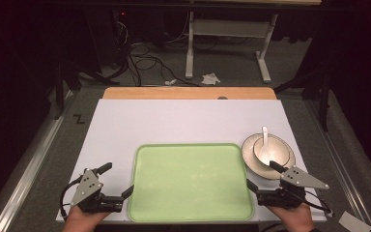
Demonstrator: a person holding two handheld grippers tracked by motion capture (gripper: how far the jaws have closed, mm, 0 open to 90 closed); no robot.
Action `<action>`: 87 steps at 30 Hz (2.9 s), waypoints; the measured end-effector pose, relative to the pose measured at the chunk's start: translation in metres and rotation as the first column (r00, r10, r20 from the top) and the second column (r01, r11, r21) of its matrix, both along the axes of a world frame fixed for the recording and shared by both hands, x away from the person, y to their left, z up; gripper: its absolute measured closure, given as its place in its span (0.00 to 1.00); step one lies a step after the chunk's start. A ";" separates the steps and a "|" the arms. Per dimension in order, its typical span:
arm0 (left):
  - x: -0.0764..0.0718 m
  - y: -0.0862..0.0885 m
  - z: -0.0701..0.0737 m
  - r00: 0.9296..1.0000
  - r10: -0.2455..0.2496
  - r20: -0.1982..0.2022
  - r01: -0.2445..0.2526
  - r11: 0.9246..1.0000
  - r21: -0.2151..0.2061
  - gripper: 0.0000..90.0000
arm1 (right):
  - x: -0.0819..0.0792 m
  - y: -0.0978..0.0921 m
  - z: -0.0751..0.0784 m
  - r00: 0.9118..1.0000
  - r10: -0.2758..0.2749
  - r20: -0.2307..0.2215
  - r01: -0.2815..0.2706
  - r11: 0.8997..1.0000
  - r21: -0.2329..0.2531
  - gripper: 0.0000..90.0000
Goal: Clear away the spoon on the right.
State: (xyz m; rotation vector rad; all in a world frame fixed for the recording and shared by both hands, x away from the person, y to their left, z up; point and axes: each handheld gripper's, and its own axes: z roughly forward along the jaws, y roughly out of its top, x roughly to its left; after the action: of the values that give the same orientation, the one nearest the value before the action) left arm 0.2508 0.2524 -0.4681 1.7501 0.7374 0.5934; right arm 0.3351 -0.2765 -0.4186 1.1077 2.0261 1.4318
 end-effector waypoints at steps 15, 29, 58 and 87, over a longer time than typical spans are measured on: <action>0.011 -0.002 -0.001 0.997 0.079 -0.019 -0.078 0.997 0.022 0.01 | -0.037 0.007 -0.026 0.999 0.021 0.039 -0.017 0.995 -0.095 0.01; 0.033 -0.013 -0.001 0.997 0.068 -0.022 -0.068 0.998 -0.001 0.02 | -0.045 -0.006 -0.027 0.998 -0.028 0.053 0.034 0.994 -0.102 0.29; 0.059 -0.039 0.002 1.000 -0.022 -0.004 0.021 1.000 -0.021 0.02 | -0.023 -0.024 -0.010 0.974 -0.216 0.072 0.223 0.970 -0.097 0.77; 0.036 -0.003 0.000 0.995 0.100 -0.024 -0.100 0.995 -0.013 0.01 | 0.099 -0.004 0.000 0.964 -0.261 -0.056 0.236 0.930 -0.281 1.00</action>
State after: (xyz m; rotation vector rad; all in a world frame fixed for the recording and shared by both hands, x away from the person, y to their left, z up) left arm 0.2871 0.2496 -0.4684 1.7176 0.8476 0.6343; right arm 0.4340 -0.2806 -0.4182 1.2742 1.9851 0.9603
